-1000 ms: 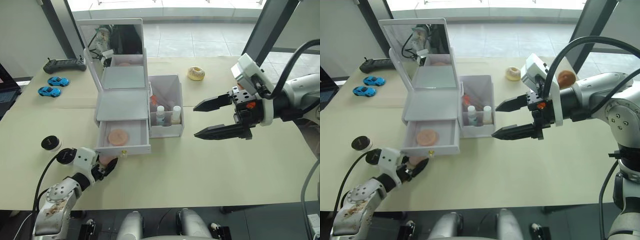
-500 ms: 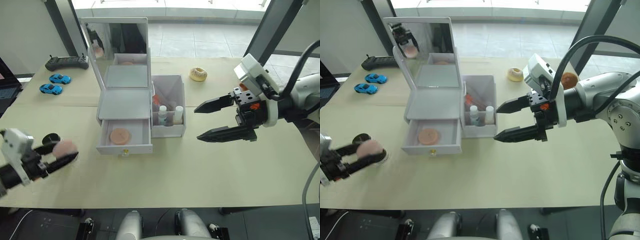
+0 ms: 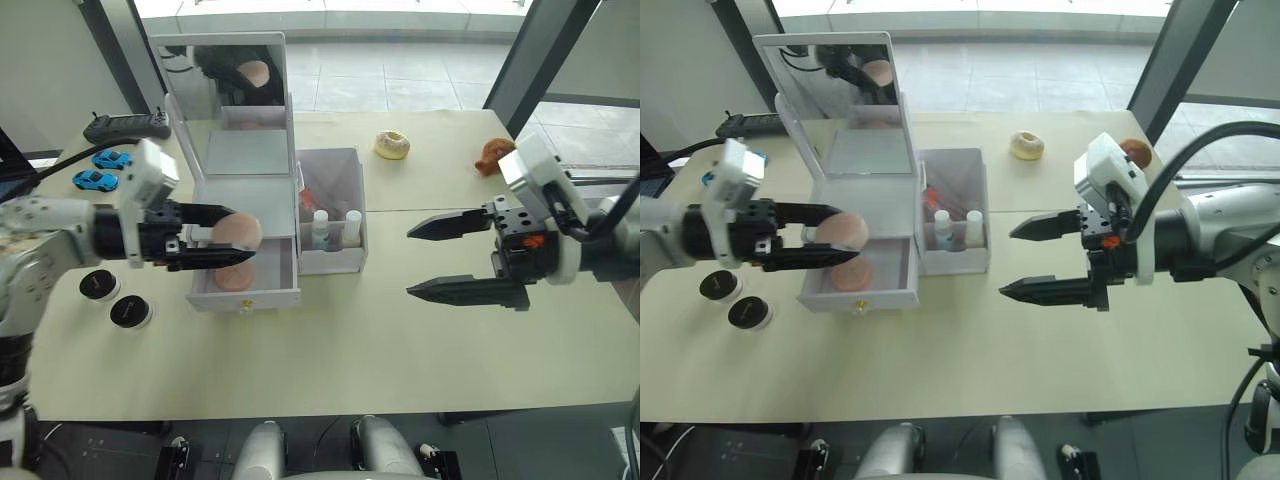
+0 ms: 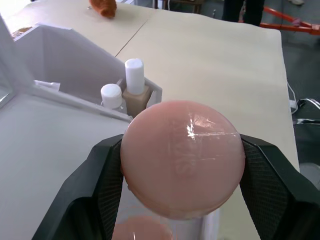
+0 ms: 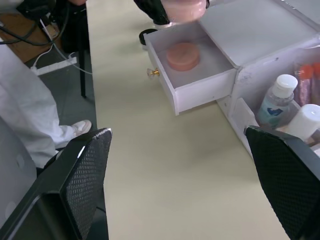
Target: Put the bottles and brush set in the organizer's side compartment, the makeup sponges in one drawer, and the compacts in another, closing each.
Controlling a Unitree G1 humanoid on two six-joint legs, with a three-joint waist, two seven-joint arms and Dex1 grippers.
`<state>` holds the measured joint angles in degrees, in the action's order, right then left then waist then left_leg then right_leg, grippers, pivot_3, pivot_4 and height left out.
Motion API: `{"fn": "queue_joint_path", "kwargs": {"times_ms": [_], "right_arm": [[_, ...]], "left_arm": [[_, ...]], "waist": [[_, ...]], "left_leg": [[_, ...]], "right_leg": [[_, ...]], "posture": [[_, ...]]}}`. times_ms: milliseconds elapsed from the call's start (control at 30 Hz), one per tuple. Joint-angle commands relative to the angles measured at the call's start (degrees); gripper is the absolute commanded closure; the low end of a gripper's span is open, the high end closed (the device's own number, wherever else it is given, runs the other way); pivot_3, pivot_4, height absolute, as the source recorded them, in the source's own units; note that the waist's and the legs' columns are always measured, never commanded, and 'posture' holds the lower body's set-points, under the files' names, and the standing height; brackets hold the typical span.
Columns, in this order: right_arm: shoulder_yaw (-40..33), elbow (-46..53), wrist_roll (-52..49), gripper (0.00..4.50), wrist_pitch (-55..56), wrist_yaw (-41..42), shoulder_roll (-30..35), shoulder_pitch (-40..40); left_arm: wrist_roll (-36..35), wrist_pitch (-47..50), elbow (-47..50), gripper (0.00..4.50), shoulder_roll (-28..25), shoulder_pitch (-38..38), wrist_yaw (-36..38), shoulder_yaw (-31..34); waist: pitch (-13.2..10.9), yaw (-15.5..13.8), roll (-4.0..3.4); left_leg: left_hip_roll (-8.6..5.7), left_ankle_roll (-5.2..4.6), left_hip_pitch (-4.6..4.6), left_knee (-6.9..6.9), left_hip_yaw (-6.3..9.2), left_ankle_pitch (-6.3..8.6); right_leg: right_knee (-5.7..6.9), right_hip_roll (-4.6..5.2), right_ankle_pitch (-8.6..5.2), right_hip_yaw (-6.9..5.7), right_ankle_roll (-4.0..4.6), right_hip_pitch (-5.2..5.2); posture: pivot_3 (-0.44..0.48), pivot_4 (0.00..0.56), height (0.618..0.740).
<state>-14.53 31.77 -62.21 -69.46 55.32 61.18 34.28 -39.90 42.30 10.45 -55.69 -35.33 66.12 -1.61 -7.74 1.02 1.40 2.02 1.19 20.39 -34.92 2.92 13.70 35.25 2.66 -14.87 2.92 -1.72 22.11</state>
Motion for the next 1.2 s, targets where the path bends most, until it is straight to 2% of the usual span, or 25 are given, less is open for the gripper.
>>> {"fn": "queue_joint_path", "kwargs": {"times_ms": [33, 267, 533, 933, 1000, 1100, 1200], "right_arm": [[-5.6, 2.5, -4.5, 0.0, -1.1, -3.3, 1.7, -1.7], [-8.5, 3.8, -9.3, 0.0, -0.3, -7.9, 3.4, -5.4], [-7.9, 3.7, -11.3, 0.0, 0.7, -11.0, 4.7, -5.7], [-6.3, 3.0, -12.3, 0.0, 2.0, -13.0, 5.3, -5.1], [-5.9, 2.9, -12.4, 0.0, 2.1, -13.1, 5.4, -4.9], [-5.2, 2.4, -12.1, 0.0, 2.3, -12.7, 5.7, -4.2], [-4.6, 1.7, -11.6, 0.0, 2.5, -11.9, 6.2, -3.4]], "left_arm": [[4.1, -3.2, -2.0, 1.5, 0.7, -2.0, 3.4, -2.8], [8.2, -6.6, -2.7, 1.5, 1.7, -1.0, 5.7, -4.0], [12.5, -9.4, -2.6, 1.5, 3.8, 0.2, 6.0, -5.9], [14.9, -11.2, -4.8, 1.5, 5.3, 1.0, 6.5, -6.0], [14.5, -10.1, -5.1, 0.78, 5.7, 0.9, 6.2, -5.5], [13.5, -9.0, -4.6, 0.01, 5.5, 0.8, 6.9, -4.5], [12.7, -7.8, -4.1, 0.01, 5.1, 0.3, 6.5, -2.9]], "waist": [[0.0, 0.3, 0.01], [0.0, 0.2, 0.02], [0.0, 0.0, 0.02], [0.0, 0.0, 0.02], [0.0, 0.0, 0.02], [0.0, 0.0, 0.02], [0.0, 0.0, 0.02]], "left_leg": [[0.03, -0.01, -0.01, 0.01, -0.01, 0.0], [0.06, -0.04, -0.09, 0.02, -0.04, 0.02], [0.05, -0.04, -0.06, 0.01, -0.07, 0.01], [0.05, -0.04, -0.07, 0.01, -0.09, 0.01], [0.06, -0.04, -0.07, 0.02, -0.09, 0.01], [0.06, -0.04, -0.07, 0.02, -0.09, 0.01], [0.06, -0.04, -0.07, 0.01, -0.1, 0.01]], "right_leg": [[0.01, -0.06, 0.0, 0.08, 0.0, 0.0], [0.04, -0.16, 0.0, 0.24, 0.01, 0.02], [0.0, -0.17, 0.0, 0.34, 0.01, 0.01], [0.01, -0.19, 0.0, 0.4, 0.0, 0.02], [0.02, -0.2, 0.0, 0.4, 0.0, 0.02], [0.02, -0.2, 0.0, 0.4, 0.0, 0.02], [0.02, -0.2, 0.0, 0.4, 0.0, 0.03]], "posture": [[0.0, 0.15, 0.74], [0.0, 0.15, 0.74], [0.0, 0.15, 0.74], [0.0, 0.15, 0.74], [0.0, 0.15, 0.74], [0.0, 0.15, 0.74], [0.0, 0.15, 0.74]]}}
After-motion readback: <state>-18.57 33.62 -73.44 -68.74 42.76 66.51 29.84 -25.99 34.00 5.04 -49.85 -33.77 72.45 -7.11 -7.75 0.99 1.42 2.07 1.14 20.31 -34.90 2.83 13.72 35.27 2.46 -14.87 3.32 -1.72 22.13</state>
